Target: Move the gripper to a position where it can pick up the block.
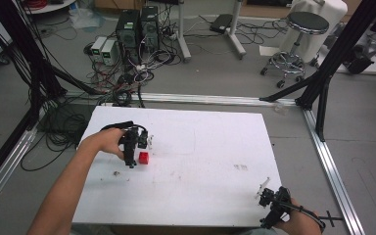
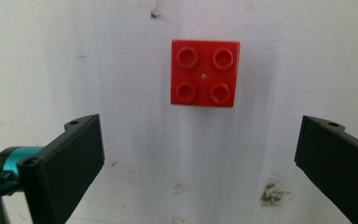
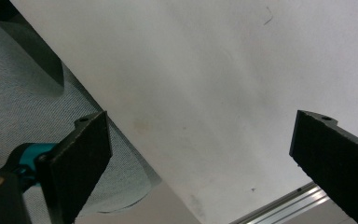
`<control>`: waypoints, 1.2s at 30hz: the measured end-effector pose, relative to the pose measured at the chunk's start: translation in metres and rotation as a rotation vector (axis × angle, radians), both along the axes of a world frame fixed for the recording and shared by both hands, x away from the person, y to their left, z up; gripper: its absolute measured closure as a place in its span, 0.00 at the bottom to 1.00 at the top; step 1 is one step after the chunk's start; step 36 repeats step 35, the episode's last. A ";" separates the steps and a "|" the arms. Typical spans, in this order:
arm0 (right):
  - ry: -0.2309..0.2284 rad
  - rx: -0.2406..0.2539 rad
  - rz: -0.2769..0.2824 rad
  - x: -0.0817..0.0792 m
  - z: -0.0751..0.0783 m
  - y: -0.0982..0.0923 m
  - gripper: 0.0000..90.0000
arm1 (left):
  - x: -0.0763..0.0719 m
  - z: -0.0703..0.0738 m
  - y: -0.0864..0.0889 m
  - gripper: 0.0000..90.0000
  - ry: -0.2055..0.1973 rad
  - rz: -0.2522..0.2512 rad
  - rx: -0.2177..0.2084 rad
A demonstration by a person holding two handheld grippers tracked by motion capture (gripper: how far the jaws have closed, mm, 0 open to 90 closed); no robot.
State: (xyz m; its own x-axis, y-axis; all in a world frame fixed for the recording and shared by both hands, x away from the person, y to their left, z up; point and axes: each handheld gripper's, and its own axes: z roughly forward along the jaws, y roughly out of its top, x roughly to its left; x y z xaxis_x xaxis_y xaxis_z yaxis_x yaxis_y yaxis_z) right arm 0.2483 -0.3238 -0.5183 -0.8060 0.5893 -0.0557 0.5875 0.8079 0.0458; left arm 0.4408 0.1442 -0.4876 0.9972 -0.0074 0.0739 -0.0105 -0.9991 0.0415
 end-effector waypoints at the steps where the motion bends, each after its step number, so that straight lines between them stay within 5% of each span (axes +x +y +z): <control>1: 0.000 0.001 0.000 0.000 0.000 0.000 0.05 | 0.001 -0.003 -0.003 0.02 0.013 -0.011 -0.002; 12: 0.010 -0.007 0.016 0.000 -0.002 0.002 0.05 | 0.008 -0.014 -0.014 0.02 0.062 -0.018 -0.016; 20: 0.012 -0.014 0.018 0.000 -0.001 0.004 0.05 | 0.004 -0.027 -0.025 0.02 0.104 -0.049 0.024; 36: 0.012 -0.016 0.034 0.000 -0.001 0.008 0.05 | 0.005 -0.030 -0.026 0.02 0.091 -0.045 0.036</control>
